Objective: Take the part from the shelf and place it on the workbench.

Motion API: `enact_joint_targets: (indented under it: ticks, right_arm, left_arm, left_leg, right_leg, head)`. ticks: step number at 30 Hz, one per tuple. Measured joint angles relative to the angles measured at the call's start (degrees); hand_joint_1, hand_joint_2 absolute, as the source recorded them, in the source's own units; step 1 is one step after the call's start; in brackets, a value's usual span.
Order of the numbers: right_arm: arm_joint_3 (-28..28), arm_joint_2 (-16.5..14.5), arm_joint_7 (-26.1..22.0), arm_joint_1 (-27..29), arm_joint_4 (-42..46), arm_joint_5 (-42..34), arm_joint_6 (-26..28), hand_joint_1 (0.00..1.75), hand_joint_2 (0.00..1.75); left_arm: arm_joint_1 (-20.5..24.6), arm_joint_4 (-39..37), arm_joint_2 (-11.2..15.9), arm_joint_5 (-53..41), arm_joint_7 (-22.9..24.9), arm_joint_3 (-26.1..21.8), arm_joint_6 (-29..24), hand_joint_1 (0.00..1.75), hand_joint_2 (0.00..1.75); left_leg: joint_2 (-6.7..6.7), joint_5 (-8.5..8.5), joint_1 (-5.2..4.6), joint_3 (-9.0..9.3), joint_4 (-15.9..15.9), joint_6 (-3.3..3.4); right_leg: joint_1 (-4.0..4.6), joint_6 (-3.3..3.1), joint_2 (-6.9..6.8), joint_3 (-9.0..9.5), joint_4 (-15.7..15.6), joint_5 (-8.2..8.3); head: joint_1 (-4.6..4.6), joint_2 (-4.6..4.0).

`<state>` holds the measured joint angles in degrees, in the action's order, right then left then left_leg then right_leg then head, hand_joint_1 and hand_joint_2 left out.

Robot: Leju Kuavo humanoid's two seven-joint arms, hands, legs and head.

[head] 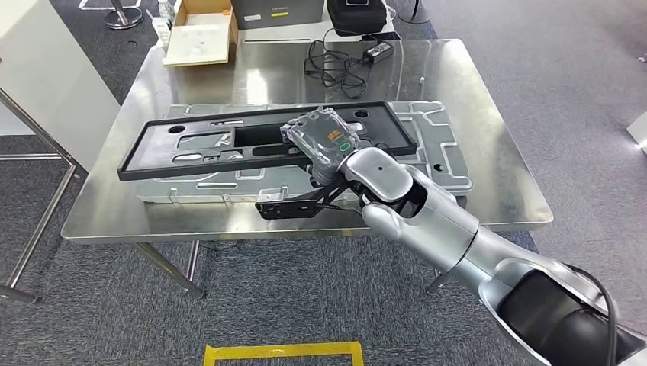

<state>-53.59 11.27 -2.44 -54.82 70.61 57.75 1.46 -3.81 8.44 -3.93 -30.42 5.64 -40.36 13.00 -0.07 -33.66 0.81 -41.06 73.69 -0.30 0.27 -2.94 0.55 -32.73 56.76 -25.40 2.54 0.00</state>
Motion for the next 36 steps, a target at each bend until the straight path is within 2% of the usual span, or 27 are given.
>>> enact_joint_targets:
  ticks: [1,3,4,5,6,8,10,11,13,14,15,16,18,19,20,21,22,24,25,27,29,30,31,33,34,36]
  right_arm:
    - [0.0,0.0,0.0,0.1,-0.2,0.0,0.0,1.75,1.75]
    - [0.0,-0.1,0.0,0.1,-0.4,0.0,0.0,1.75,1.75]
    - [0.0,-0.1,0.0,0.1,-0.5,0.0,0.0,1.75,1.75]
    - [0.0,-0.2,0.0,0.0,-0.7,0.0,0.0,1.75,1.75]
    - [0.0,-0.3,0.0,0.0,-0.8,0.0,0.0,1.75,1.75]
    - [0.0,-0.4,0.0,0.1,-1.1,0.0,0.0,1.75,1.75]
    - [0.0,-0.5,0.2,0.1,-1.5,0.0,0.2,1.75,1.75]
    - [0.0,-0.4,0.3,0.1,-1.8,0.0,0.3,1.75,1.75]
    - [0.0,-0.4,0.5,0.6,-2.7,0.0,0.6,1.75,1.75]
    - [0.0,-0.3,0.5,1.0,-3.2,-0.1,0.7,1.75,1.75]
    - [0.0,-0.3,0.6,1.4,-3.8,-0.1,0.8,1.75,1.75]
    - [0.0,-0.1,0.6,1.8,-4.5,-0.2,1.0,1.75,1.75]
    - [0.2,0.1,0.6,2.1,-6.1,-0.4,1.5,1.75,1.75]
    - [0.5,0.3,0.6,2.1,-7.0,-0.5,1.8,1.75,1.75]
    - [0.9,0.4,0.5,2.2,-7.8,-0.6,2.2,1.75,1.75]
    - [1.2,0.5,0.5,2.3,-8.7,-0.7,2.5,1.75,1.75]
    - [1.6,0.6,0.4,2.4,-9.5,-0.7,2.8,1.75,1.75]
    - [2.4,0.8,0.3,2.7,-11.0,-0.8,3.0,1.75,1.75]
    - [2.8,0.9,0.3,2.8,-11.8,-0.9,3.2,1.75,1.75]
    - [3.5,1.0,0.3,3.2,-13.2,-0.9,3.6,1.75,1.75]
    - [4.1,1.0,0.3,4.2,-14.7,-0.9,3.8,1.75,1.75]
    - [4.3,1.1,0.3,4.8,-15.5,-0.9,3.9,1.31,1.31]
    - [4.7,1.2,0.2,5.4,-16.4,-0.9,3.9,0.87,0.87]
    - [5.4,1.3,0.2,6.3,-18.3,-0.9,4.0,0.00,0.00]
    - [5.9,1.4,0.2,6.5,-19.4,-0.9,4.3,0.00,0.00]
    - [6.6,1.5,0.1,6.7,-22.0,-0.9,4.7,0.00,0.00]
  left_arm:
    - [-0.1,0.0,0.0,0.0,0.0,0.0,0.0,0.00,1.75]
    - [-0.2,0.0,0.1,0.0,0.0,0.0,0.0,0.00,1.75]
    - [-0.3,0.0,0.1,0.0,0.0,0.0,0.0,0.00,1.75]
    - [-0.3,0.0,0.1,0.0,0.0,0.0,0.0,0.00,1.75]
    - [-0.3,0.0,0.1,0.0,0.0,0.0,0.0,0.00,1.75]
    - [-0.2,0.0,0.0,0.0,0.0,0.0,0.0,0.00,1.75]
    - [-0.2,0.0,0.0,0.0,0.0,0.0,0.0,0.00,1.75]
    - [-0.2,0.1,0.0,0.0,0.0,0.0,0.0,0.00,1.75]
    - [-0.2,0.1,0.0,0.0,0.0,-0.1,0.0,0.00,1.75]
    - [-0.2,0.1,0.0,0.0,0.0,-0.1,0.0,0.00,1.75]
    - [-0.2,0.1,0.0,0.0,0.0,-0.2,0.0,0.00,1.75]
    - [-0.2,0.1,0.0,0.0,0.1,-0.3,0.0,0.00,1.75]
    - [-0.4,0.2,-0.1,0.0,0.4,-0.4,0.0,0.00,1.75]
    - [-0.5,0.3,-0.2,0.0,0.5,-0.5,0.0,0.00,1.75]
    - [-0.5,0.3,-0.3,0.0,0.6,-0.5,0.0,0.00,1.75]
    - [-0.5,0.4,-0.4,0.0,0.7,-0.6,0.0,0.00,1.75]
    - [-0.4,0.4,-0.5,0.0,0.8,-0.7,-0.1,0.00,1.75]
    - [-0.5,0.7,-0.5,0.0,1.1,-0.9,-0.3,0.00,1.75]
    - [-0.6,0.8,-0.5,0.1,1.2,-1.1,-0.3,0.00,1.75]
    - [-0.6,1.0,-0.7,0.8,1.4,-1.5,0.0,0.00,1.75]
    - [-0.6,1.4,-0.8,1.7,1.6,-2.2,0.6,0.00,1.75]
    - [-0.7,1.7,-1.0,2.0,1.8,-2.7,1.0,0.00,1.75]
    - [-0.8,2.0,-1.1,2.4,2.1,-3.2,1.2,0.00,1.75]
    - [-1.1,2.8,-1.5,2.8,3.1,-4.4,1.8,0.00,1.75]
    - [-1.3,3.2,-1.8,2.9,3.7,-5.0,2.1,0.00,1.75]
    - [-1.5,4.2,-2.6,2.8,5.0,-6.2,2.6,0.00,1.75]
  left_leg:
    - [0.01,1.24,0.00,0.16,-2.1,0.00]
    - [0.01,6.92,0.00,1.96,-9.4,0.11]
    - [0.00,8.90,-0.05,2.85,-12.5,0.34]
    - [-0.02,10.19,-0.13,3.43,-14.5,0.59]
    - [-0.05,10.48,-0.15,3.69,-15.4,0.95]
    - [-0.08,10.18,-0.08,4.39,-15.5,1.72]
    - [-0.04,9.92,0.05,5.30,-15.6,2.43]
    - [-0.03,9.70,0.10,5.68,-15.7,2.67]
    - [-0.03,8.99,0.10,6.31,-15.7,2.87]
    - [-0.05,8.57,0.10,6.72,-15.6,2.86]
    - [-0.08,8.12,0.09,7.24,-15.6,2.82]
    - [-0.11,7.66,0.08,7.90,-15.6,2.77]
    - [-0.11,6.70,0.03,9.24,-15.7,2.60]
    - [-0.15,6.29,-0.01,9.81,-15.8,2.41]
    - [-0.17,5.95,-0.01,10.18,-15.9,2.15]
    - [-0.18,5.84,-0.02,10.49,-15.9,1.86]
    - [-0.23,5.93,-0.10,10.84,-15.9,1.50]
    - [-0.22,5.79,-0.16,11.14,-15.2,0.90]
    - [-0.23,5.24,-0.16,10.70,-14.0,0.69]
    - [-0.19,2.56,-0.04,7.72,-8.4,0.46]
    - [-0.18,-0.21,-0.01,3.27,-1.7,0.25]
    - [-0.17,-0.38,0.00,1.87,-0.3,0.17]
    - [-0.16,0.75,0.01,1.46,-1.0,0.09]
    - [-0.16,5.75,0.11,3.19,-7.4,-0.05]
    - [-0.20,7.56,0.11,4.25,-10.9,-0.12]
    - [-0.31,8.96,-0.02,5.36,-14.8,0.46]
  right_leg:
    - [-0.01,0.11,0.08,0.70,0.1,-0.60]
    - [0.02,0.48,0.19,2.01,0.5,-1.90]
    - [0.11,0.76,0.29,2.40,0.7,-2.54]
    - [0.22,1.09,0.36,2.63,0.8,-3.16]
    - [0.33,1.45,0.43,2.78,1.2,-3.53]
    - [0.35,2.12,0.43,3.03,1.7,-4.07]
    - [0.17,2.80,0.22,2.08,4.4,-4.91]
    - [-0.01,3.16,0.08,0.52,7.2,-5.87]
    - [-0.33,3.70,-0.08,-4.20,14.5,-8.69]
    - [-0.49,3.82,-0.14,-6.27,17.0,-9.61]
    - [-0.58,3.83,-0.19,-7.51,17.7,-9.55]
    - [-0.61,3.70,-0.23,-7.63,16.2,-8.13]
    - [-0.34,2.91,-0.36,-5.65,8.7,-2.53]
    - [-0.04,2.45,-0.47,-4.64,5.4,-0.63]
    - [0.27,2.00,-0.51,-3.92,3.1,0.52]
    - [0.50,1.58,-0.53,-3.59,1.8,0.95]
    - [0.62,1.30,-0.47,-3.35,1.5,0.64]
    - [0.29,0.86,-0.41,-2.11,0.6,1.28]
    - [0.11,0.71,-0.41,-1.45,0.3,1.32]
    - [-0.07,0.38,-0.37,-0.72,0.0,1.17]
    - [-0.04,0.18,-0.33,-0.44,0.1,0.72]
    - [-0.03,0.20,-0.29,-0.25,0.1,0.43]
    - [-0.06,0.29,-0.24,-0.01,0.3,0.12]
    - [-0.20,0.67,-0.12,0.49,0.7,-0.65]
    - [-0.20,0.95,-0.06,0.59,1.0,-1.03]
    - [-0.05,1.57,0.08,0.26,1.5,-1.52]
  head:
    - [0.00,0.00]
    - [0.01,0.00]
    - [0.03,0.00]
    - [0.03,0.00]
    - [0.05,0.00]
    - [0.04,0.00]
    - [0.03,0.00]
    - [0.05,0.00]
    - [0.04,0.00]
    - [0.04,0.00]
    - [0.04,0.00]
    - [0.05,0.00]
    - [0.05,0.00]
    - [0.02,0.00]
    - [0.04,0.00]
    - [0.09,0.00]
    - [0.12,0.00]
    - [0.21,0.00]
    - [0.20,0.00]
    - [0.18,0.00]
    - [0.17,0.00]
    - [0.17,0.00]
    - [0.17,0.00]
    - [0.16,0.00]
    - [0.16,0.00]
    - [0.18,0.00]
